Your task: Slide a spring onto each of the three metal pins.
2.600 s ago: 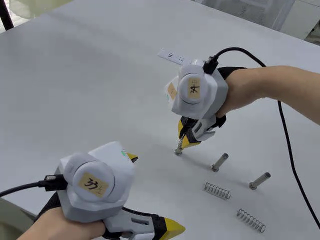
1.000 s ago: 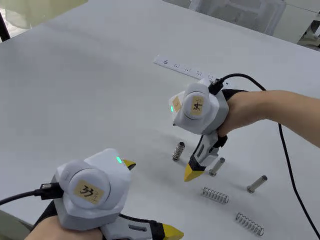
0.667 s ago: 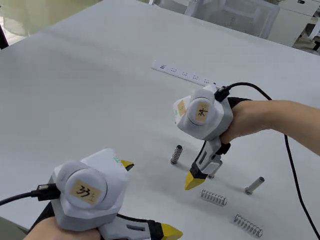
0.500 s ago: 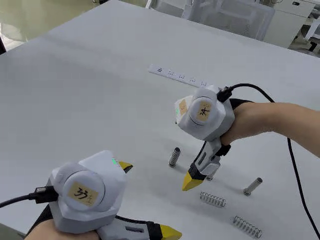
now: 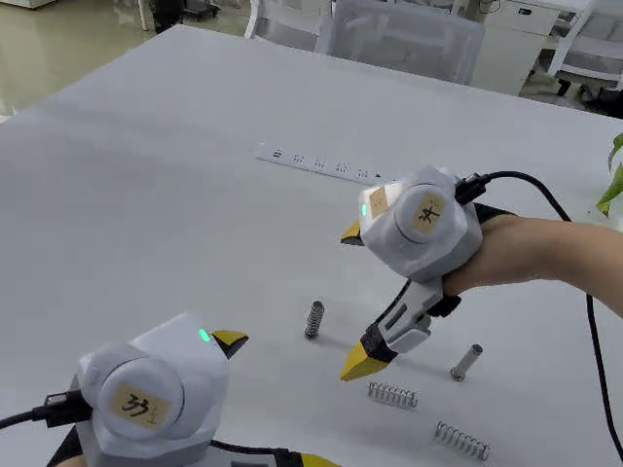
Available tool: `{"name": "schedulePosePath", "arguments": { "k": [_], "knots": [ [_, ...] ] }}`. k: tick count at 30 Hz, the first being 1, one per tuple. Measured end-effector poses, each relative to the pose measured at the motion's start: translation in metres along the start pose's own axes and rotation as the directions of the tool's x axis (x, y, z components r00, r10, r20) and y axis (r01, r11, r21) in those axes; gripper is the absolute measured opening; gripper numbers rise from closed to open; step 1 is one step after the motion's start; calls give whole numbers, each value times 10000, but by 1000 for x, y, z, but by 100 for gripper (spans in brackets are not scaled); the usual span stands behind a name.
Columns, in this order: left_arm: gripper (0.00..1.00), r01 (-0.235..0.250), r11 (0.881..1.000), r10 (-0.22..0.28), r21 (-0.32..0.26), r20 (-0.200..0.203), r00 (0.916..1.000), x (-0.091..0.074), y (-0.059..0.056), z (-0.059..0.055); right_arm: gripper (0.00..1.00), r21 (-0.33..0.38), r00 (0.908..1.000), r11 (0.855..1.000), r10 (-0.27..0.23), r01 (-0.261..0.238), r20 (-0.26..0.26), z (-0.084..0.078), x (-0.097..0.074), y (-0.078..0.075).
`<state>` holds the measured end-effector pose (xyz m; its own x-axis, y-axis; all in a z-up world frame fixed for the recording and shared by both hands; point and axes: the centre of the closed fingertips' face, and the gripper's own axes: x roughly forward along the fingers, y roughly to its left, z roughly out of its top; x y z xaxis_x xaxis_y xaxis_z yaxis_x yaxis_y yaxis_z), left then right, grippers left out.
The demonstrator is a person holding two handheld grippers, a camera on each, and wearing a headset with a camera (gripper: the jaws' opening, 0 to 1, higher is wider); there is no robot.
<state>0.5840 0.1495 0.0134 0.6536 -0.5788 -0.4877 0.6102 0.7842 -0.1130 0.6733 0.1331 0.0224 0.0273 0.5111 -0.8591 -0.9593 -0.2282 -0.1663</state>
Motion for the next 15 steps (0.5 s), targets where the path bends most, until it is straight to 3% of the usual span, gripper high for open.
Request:
{"name": "schedulePosePath", "arguments": {
  "k": [5, 9, 15],
  "knots": [
    [93, 114, 9997, -114, 209, 4, 9999, 3, -3, 3, 99, 646, 9988, 9975, -315, 290, 382, -15, -13, 7],
    [91, 18, 9995, -19, 313, 50, 10000, 5, 0, 5, 99, 1504, 9932, 9871, -690, 544, 934, -24, -24, 13],
    [90, 10, 9991, -8, 412, -36, 10000, 6, 2, 4, 99, 2276, 9870, 9702, -1120, 834, 1156, -45, -38, 22]
  ]
}}
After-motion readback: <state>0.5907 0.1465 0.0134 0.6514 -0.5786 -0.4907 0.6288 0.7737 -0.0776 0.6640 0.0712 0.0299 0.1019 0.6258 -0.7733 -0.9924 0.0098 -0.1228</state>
